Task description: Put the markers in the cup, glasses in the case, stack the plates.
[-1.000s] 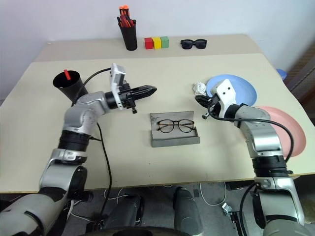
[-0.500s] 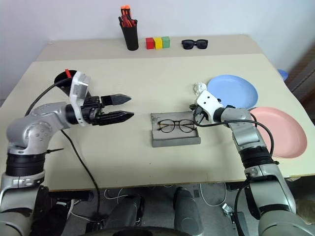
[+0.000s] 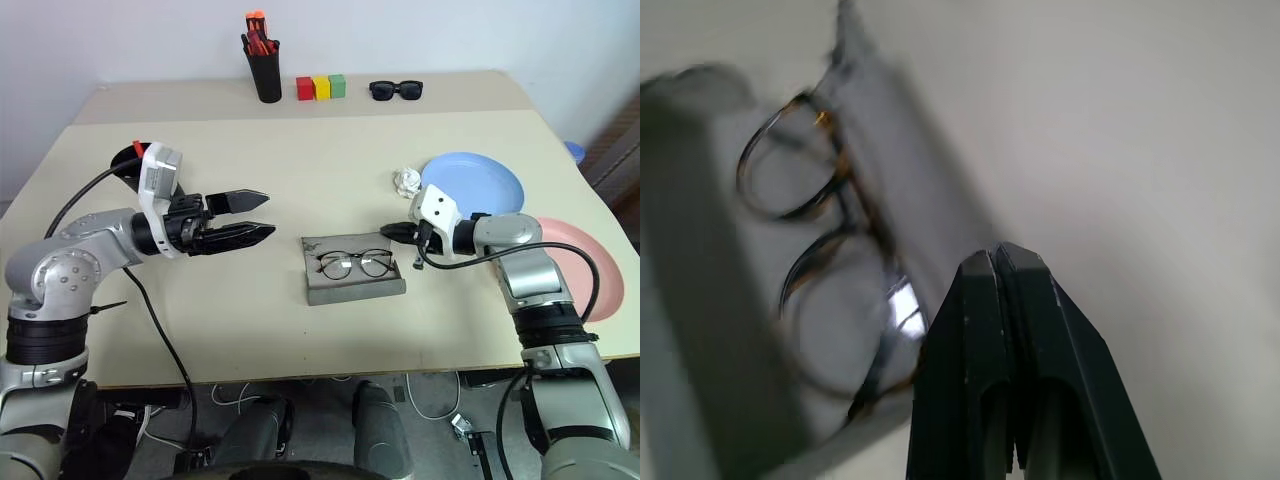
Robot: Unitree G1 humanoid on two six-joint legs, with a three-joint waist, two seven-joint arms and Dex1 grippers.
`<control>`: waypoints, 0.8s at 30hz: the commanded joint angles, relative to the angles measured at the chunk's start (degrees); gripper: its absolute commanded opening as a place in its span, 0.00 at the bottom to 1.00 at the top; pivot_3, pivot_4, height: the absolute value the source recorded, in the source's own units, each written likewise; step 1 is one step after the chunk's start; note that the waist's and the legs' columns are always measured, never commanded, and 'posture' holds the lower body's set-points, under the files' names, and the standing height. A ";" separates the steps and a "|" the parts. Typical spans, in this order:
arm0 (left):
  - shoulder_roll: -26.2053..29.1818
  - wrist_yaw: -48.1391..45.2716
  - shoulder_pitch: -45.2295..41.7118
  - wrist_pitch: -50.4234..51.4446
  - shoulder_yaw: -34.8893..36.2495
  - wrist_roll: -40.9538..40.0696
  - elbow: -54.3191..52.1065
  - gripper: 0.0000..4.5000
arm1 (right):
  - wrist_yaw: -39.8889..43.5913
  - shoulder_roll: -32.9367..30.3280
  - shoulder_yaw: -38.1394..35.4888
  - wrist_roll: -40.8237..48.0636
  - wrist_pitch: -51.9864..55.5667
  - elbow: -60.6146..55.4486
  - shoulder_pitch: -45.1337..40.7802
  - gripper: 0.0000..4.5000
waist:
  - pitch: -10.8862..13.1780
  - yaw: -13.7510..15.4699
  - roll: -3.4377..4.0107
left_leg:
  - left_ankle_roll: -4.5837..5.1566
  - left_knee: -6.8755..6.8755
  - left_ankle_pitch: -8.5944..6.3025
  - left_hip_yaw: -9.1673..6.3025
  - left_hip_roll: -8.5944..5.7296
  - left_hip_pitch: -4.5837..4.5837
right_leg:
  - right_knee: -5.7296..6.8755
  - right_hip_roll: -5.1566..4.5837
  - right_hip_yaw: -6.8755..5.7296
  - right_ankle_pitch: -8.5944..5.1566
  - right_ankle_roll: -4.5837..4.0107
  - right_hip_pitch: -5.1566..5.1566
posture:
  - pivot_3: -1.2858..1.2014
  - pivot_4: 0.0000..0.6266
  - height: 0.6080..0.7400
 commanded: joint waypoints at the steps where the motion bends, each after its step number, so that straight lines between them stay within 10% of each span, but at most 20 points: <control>1: 0.62 0.23 -1.33 -0.55 0.81 -1.09 -0.97 1.00 | -4.34 2.32 -2.76 0.48 -1.77 1.53 -4.28 0.00 | 0.00 -0.28 0.00 | 0.00 0.00 0.00 0.01 0.01 0.02 | 0.00 0.01 0.00 0.00 0.00 0.00 | 0.52 0.24 1.00; 24: 4.95 -2.97 2.43 2.20 2.32 -7.47 -3.39 1.00 | -2.76 3.97 1.92 -6.02 -14.87 12.43 -9.71 0.00 | 0.02 -0.18 0.03 | -0.01 -0.07 0.00 0.02 0.01 -0.01 | -0.05 0.01 0.01 0.00 -0.01 -0.04 | 0.52 0.24 1.00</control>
